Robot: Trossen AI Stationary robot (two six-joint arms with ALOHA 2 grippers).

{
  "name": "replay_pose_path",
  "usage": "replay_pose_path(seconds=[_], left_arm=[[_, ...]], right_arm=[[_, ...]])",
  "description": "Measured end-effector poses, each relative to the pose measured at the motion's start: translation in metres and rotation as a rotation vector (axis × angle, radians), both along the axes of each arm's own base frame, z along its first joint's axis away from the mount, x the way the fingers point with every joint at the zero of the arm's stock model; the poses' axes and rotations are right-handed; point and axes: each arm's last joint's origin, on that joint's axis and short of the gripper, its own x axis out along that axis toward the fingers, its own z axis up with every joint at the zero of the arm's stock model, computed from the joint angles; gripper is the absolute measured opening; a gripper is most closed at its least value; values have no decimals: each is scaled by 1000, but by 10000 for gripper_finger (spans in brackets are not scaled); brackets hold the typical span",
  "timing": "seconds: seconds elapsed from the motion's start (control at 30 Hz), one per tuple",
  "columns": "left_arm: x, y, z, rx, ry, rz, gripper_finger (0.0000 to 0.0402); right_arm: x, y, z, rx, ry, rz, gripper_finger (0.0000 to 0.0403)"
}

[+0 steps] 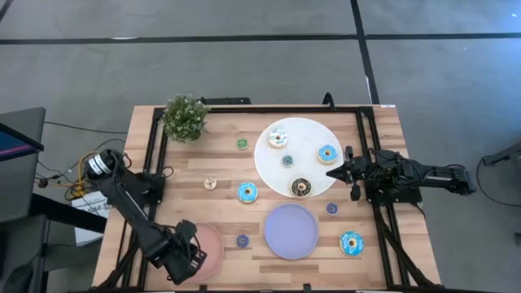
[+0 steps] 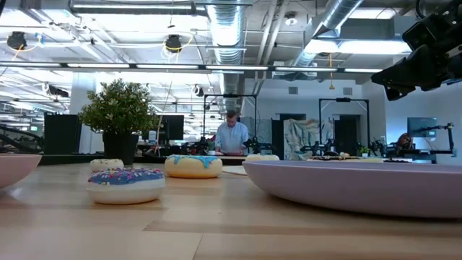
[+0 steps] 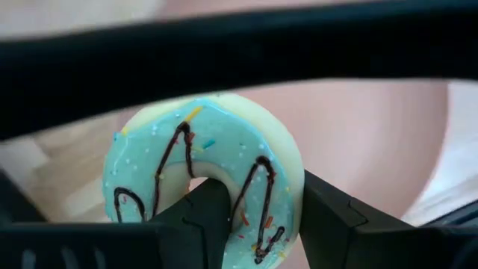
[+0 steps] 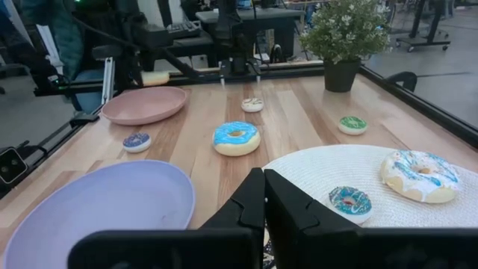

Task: Pick & Place donuts
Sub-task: Put the big light green donut on the pink plate

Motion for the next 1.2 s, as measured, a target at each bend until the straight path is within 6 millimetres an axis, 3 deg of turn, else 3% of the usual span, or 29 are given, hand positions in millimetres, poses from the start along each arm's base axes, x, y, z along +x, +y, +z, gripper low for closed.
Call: replay_pose_path(seconds=[0.3,1.2], left_arm=[[3,-16,-25,-39,76,-73,128],[3,-18,-29,-1,58,-136,132]], right_arm=[[0,0,0,0,0,-1,0],[0,0,0,0,0,0,0]])
